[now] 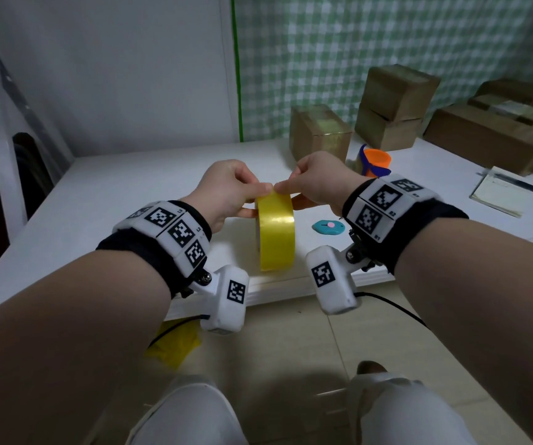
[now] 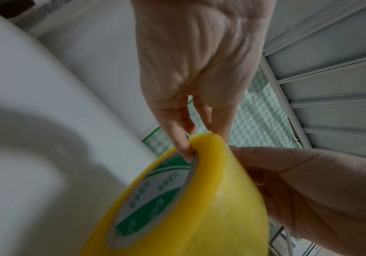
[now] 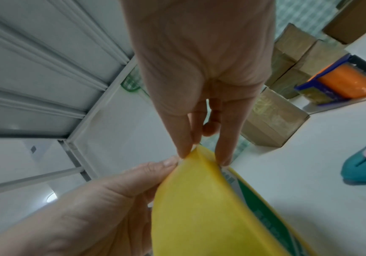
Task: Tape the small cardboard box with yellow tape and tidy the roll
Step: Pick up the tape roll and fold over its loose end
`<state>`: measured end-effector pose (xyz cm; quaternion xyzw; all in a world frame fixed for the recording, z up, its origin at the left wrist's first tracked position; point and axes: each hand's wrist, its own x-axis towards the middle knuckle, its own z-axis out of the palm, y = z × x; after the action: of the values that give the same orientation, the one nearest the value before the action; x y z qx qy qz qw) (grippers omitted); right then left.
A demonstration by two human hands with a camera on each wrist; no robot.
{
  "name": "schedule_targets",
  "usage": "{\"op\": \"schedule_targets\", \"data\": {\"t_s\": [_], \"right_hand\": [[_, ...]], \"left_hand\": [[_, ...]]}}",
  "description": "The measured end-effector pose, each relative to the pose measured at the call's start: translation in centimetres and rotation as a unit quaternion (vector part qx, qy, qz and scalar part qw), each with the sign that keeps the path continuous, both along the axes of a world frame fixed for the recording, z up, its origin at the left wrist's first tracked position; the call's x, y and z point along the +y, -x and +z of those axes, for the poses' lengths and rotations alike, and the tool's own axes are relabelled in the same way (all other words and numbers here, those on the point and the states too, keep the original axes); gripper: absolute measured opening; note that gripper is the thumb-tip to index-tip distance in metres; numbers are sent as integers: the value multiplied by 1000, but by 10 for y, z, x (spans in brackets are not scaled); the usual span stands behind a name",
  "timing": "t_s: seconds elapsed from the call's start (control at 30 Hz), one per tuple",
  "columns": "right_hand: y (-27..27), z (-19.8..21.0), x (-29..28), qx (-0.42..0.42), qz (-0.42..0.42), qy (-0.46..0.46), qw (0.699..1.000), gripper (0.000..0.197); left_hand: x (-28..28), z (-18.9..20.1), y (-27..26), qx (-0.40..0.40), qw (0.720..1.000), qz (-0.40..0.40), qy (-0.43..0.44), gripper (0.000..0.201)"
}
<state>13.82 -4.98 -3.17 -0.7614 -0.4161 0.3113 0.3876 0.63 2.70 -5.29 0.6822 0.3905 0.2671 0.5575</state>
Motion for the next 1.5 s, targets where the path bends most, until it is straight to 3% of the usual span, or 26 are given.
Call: {"op": "schedule_targets", "data": {"t_s": [0.13, 0.2, 0.27, 0.37, 0.47, 0.57, 0.7, 0.73, 0.83, 0.93, 1.03, 1.1, 1.2, 1.33, 1.5], "right_hand": [[-9, -5, 0, 87, -21, -9, 996, 24], [-12, -9, 1, 105, -16, -15, 994, 21], [-16, -15, 1, 99, -19, -10, 995, 16], [-30, -27, -1, -38, -32, 59, 997, 23], [-43, -42, -3, -254, 25, 202, 945, 36], [-53, -60, 0, -311, 56, 279, 907, 45], [-65, -77, 20, -333, 41, 283, 899, 42], [-68, -80, 27, -325, 26, 272, 905, 42], [-75, -89, 50, -233, -20, 210, 949, 47], [-84, -98, 68, -56, -42, 114, 991, 54], [-91, -100, 72, 56, -108, 10, 993, 38], [-92, -93, 67, 111, -147, -48, 982, 23], [-95, -86, 57, 106, -151, -58, 981, 28], [-100, -88, 44, 19, -102, 31, 994, 16], [-95, -77, 33, 53, -84, 55, 994, 35]], "left_hand": [[1, 2, -2, -4, 990, 20, 139, 13], [2, 4, 0, 35, 976, -7, 216, 31], [2, 7, 0, 62, 966, -36, 250, 32], [5, 9, -9, 60, 977, -16, 206, 20], [11, 9, -22, 30, 990, 9, 135, 16], [17, 8, -32, 43, 996, 13, 78, 13], [30, 3, -42, 37, 995, 11, 89, 8], [33, 2, -44, 34, 995, 10, 95, 6], [45, -5, -52, 23, 995, 4, 99, 54], [51, -10, -62, 41, 998, -12, 45, 62], [54, -16, -75, 98, 991, -48, -79, 64], [52, -20, -84, 170, 963, -90, -188, 64], [47, -27, -95, 258, 910, -140, -294, 61], [39, -40, -107, 305, 879, -148, -336, 54], [34, -46, -104, 335, 859, -192, -337, 47]]}}
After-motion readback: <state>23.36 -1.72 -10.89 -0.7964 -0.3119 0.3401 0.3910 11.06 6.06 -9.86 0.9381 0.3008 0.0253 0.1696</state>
